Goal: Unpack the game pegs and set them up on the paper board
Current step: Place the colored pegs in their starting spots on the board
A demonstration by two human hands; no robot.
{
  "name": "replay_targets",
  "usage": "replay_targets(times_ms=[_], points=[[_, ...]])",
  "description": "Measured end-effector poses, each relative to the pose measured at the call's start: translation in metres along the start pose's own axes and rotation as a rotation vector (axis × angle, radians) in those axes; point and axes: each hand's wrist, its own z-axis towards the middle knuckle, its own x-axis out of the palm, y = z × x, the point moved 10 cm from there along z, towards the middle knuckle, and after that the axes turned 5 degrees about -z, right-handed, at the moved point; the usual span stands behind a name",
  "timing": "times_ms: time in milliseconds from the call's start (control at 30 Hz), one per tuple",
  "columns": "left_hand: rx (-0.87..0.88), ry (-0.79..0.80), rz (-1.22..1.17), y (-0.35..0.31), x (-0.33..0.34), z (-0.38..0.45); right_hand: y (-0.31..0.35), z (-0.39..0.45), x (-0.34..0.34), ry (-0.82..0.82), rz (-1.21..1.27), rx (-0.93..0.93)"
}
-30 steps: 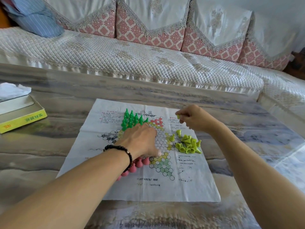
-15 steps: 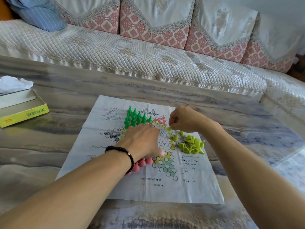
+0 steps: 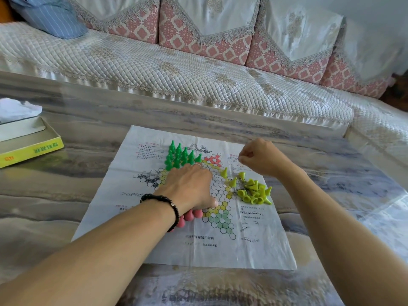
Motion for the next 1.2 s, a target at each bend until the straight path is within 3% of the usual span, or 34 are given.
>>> replay_targets(times_ms=[400,867,1200], points=[[-0.019,0.002,-0.009,0.002,0.003,0.001,-0.018,-0.012,0.035,0.142,0.106,0.122],[-0.032,0.014,-0.036,0.0,0.0,0.001,0.003,-0.024,-0.015,-0.111,0.416,0.023],[-0.026,0.02,-0.02,0.0,0.0,0.001,0.021,-0.034,-0.019,-0.086,0.313,-0.032]])
